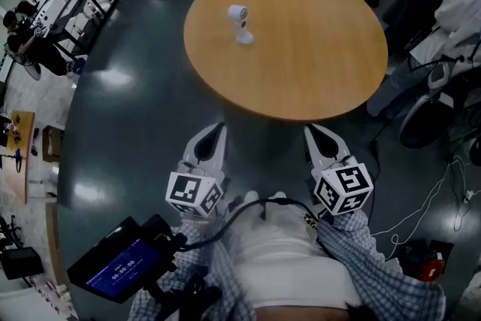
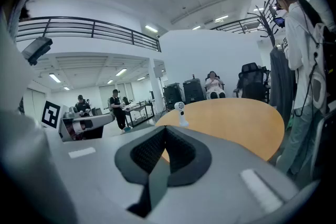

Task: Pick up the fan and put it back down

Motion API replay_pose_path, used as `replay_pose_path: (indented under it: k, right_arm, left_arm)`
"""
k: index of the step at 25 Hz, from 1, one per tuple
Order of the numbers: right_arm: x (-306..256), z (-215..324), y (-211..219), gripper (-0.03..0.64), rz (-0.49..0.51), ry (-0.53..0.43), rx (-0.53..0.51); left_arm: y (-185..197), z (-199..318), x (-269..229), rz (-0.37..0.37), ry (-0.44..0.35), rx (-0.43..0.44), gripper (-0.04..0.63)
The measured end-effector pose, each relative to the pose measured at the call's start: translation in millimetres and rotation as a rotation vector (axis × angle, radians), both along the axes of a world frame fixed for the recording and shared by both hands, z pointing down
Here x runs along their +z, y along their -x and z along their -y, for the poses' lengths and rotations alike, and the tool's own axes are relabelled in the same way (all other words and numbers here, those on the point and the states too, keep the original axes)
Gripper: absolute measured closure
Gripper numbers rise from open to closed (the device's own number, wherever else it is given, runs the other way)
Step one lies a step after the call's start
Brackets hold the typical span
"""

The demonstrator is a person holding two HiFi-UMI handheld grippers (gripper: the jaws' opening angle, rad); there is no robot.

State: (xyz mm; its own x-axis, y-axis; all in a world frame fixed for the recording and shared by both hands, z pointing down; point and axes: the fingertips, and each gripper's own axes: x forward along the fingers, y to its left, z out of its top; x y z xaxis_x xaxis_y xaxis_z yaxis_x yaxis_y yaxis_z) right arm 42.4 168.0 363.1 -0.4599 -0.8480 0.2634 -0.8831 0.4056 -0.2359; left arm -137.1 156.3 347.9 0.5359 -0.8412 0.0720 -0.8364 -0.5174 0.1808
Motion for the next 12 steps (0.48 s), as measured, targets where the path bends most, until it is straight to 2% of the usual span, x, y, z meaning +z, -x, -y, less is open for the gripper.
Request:
replay_pose_path:
  k: [12]
  right_arm:
    - [1.0,-0.5,-3.3,0.614,0.001,0.006,0.007]
  left_arm:
    - [-1.4,0.1,0.8,0.005,0.005,0.003,0.595]
